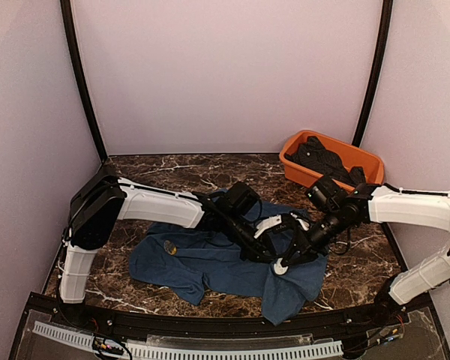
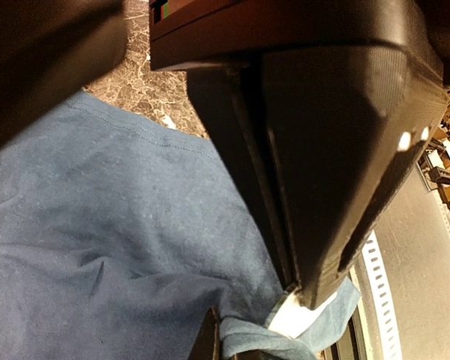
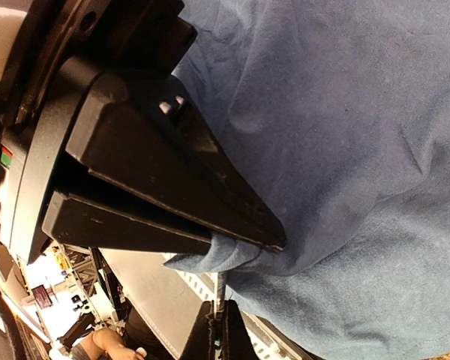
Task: Pin the brooch onto the clothing
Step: Cross the brooch over the flattened clothing.
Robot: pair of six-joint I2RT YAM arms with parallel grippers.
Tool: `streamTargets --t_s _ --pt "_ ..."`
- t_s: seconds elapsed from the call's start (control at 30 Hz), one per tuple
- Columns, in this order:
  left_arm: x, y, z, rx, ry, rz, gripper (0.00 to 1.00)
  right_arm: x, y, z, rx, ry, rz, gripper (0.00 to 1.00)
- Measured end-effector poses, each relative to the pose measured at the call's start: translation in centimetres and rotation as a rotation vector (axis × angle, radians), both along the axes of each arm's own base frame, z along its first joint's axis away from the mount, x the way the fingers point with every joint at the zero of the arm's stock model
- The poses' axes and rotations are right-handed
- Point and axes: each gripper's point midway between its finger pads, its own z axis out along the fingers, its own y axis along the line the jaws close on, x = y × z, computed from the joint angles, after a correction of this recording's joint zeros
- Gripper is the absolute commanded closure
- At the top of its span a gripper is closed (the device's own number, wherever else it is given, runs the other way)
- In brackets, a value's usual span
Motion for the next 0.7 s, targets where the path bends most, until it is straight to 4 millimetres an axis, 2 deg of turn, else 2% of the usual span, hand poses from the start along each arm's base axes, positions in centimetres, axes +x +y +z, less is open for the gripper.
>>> streamTargets --t_s 0.53,0.7 --pt "-0.72 0.05 0.4 -0.021 0.021 -0.037 0.98 -0.21 0.1 0.4 0.008 0.005 -0.005 1.0" --pt "-0.49 -0.08 0.43 -0.025 0.009 -0.03 0.82 -0.05 -0.1 0.36 0.007 0.011 -0.014 1.0"
